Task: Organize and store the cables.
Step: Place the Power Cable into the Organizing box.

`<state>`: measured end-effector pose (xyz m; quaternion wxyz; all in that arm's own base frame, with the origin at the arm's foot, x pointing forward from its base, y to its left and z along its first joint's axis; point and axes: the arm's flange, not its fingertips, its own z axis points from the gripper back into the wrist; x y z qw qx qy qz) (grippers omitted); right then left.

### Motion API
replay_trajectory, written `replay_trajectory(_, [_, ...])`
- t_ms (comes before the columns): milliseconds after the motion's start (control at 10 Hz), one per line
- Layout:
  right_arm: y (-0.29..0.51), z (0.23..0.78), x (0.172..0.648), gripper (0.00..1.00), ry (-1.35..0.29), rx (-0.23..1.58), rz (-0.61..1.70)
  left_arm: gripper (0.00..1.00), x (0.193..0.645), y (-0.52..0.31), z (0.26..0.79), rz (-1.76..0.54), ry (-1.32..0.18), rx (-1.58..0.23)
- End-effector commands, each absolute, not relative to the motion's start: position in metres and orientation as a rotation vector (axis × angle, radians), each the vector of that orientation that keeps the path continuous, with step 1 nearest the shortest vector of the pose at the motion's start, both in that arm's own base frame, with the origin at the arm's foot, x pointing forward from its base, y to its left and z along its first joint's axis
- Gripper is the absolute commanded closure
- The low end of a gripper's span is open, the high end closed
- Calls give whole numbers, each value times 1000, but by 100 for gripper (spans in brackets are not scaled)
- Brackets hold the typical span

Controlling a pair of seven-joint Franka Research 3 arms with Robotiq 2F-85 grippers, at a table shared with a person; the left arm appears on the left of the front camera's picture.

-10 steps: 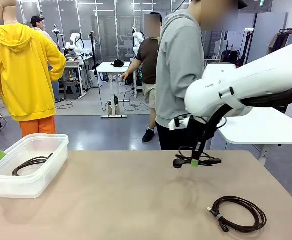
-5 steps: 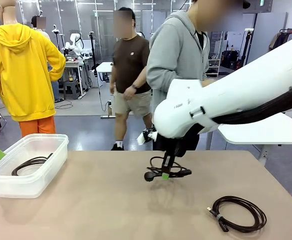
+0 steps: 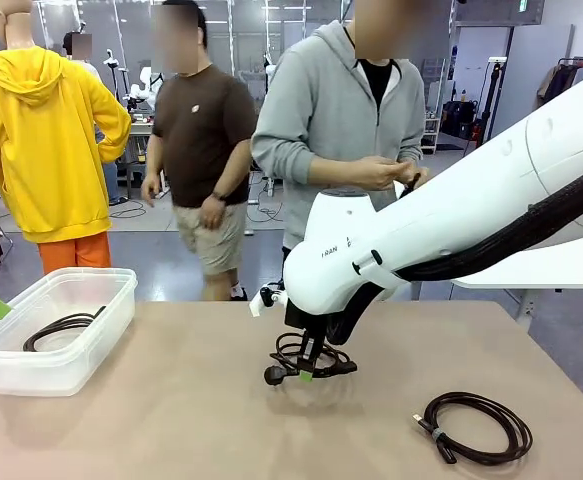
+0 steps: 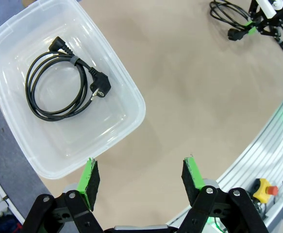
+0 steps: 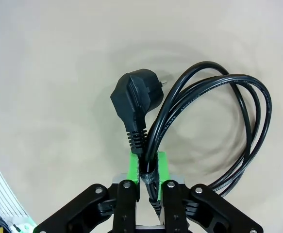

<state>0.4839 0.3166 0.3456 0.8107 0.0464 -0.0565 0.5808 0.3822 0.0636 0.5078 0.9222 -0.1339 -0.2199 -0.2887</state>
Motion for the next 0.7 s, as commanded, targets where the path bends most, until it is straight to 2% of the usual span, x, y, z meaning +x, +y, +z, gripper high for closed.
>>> replay_trajectory(0, [313,341,479,78,-125,103,1198,14,383,63,508,-577,-451,-274])
replay_trajectory(400, [305,344,475,23,-141,141,1172,14,383,63,508,-577,-451,-274])
replay_trajectory(600, [295,350,476,0,-149,163,1159,14,383,63,508,-577,-451,-274])
